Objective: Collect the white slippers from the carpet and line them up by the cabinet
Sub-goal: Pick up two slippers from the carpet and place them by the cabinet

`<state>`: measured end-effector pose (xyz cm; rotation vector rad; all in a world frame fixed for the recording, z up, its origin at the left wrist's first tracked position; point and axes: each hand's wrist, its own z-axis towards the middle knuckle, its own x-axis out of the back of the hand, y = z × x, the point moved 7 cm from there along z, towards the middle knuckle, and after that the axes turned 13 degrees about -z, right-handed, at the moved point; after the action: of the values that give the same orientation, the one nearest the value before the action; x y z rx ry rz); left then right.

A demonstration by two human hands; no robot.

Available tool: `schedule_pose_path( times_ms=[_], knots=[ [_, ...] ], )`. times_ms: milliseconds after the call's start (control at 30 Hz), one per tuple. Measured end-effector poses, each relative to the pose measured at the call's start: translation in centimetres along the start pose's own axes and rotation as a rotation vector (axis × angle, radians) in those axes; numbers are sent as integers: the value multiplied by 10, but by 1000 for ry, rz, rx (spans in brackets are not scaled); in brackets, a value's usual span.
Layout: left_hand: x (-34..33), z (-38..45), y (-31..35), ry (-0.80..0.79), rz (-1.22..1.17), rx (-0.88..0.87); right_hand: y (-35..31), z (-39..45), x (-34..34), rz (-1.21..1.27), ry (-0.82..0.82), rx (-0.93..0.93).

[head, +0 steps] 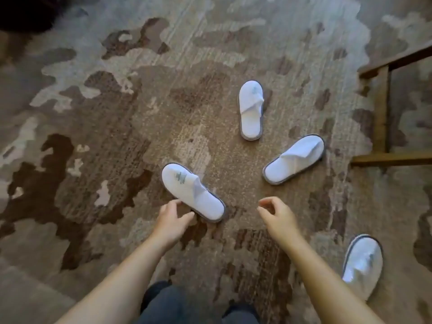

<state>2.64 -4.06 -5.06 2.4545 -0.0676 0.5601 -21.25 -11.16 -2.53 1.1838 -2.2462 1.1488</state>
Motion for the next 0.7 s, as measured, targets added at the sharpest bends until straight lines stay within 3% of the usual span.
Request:
schedule_pose_path(
  times_ms=[300,467,700],
  knots=[
    [-81,165,-108,229,-363,57,70,144,-135,32,28,77],
    [-92,181,-119,467,-288,71,97,166,-142,56,49,81],
    [-93,181,-110,535,-232,13,120,159,-138,54,71,67]
  ],
)
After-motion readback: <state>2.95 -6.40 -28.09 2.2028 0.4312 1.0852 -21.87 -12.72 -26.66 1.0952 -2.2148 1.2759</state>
